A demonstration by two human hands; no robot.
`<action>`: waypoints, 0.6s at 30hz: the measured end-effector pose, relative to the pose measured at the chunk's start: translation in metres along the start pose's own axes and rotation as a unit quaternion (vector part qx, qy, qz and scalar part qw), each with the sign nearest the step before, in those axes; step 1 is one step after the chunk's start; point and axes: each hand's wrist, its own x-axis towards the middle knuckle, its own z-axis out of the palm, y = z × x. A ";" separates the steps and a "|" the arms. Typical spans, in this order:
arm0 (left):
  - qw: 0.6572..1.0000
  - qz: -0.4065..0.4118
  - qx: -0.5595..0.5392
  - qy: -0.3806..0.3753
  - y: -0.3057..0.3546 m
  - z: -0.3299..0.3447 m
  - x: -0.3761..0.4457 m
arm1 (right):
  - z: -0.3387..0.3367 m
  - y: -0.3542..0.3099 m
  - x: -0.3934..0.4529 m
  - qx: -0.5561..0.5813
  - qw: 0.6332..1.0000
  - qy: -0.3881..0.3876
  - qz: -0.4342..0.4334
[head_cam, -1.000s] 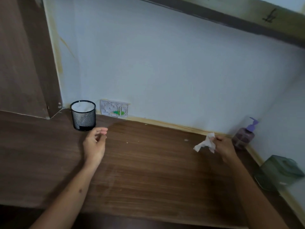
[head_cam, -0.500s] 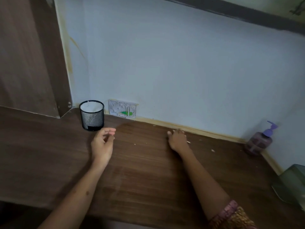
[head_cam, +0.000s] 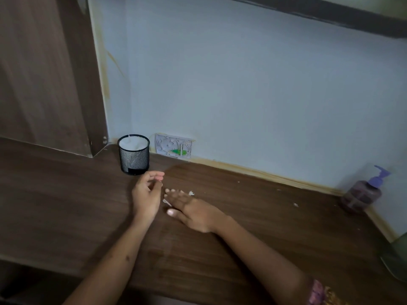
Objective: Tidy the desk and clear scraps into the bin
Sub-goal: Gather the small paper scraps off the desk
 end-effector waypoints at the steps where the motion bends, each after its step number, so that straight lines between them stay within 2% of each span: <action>1: 1.000 0.001 0.002 -0.004 0.000 0.001 0.000 | -0.002 0.009 -0.012 -0.016 1.000 -0.007 -0.016; 4: 1.000 0.000 0.000 -0.012 -0.002 0.002 0.000 | -0.018 0.043 -0.044 -0.051 0.998 -0.023 0.023; 7: 1.000 -0.003 -0.004 -0.013 -0.002 0.000 0.000 | -0.035 0.090 -0.076 -0.058 0.988 -0.021 0.139; 9: 1.000 -0.006 -0.005 -0.013 -0.002 0.000 0.000 | -0.044 0.122 -0.102 -0.060 0.969 -0.017 0.240; 14: 1.000 -0.008 0.004 -0.013 -0.004 -0.001 -0.001 | -0.048 0.179 -0.173 -0.054 0.884 0.021 0.465; 18: 1.000 -0.007 0.004 -0.019 -0.003 0.001 -0.001 | -0.035 0.185 -0.193 -0.006 0.804 0.081 0.589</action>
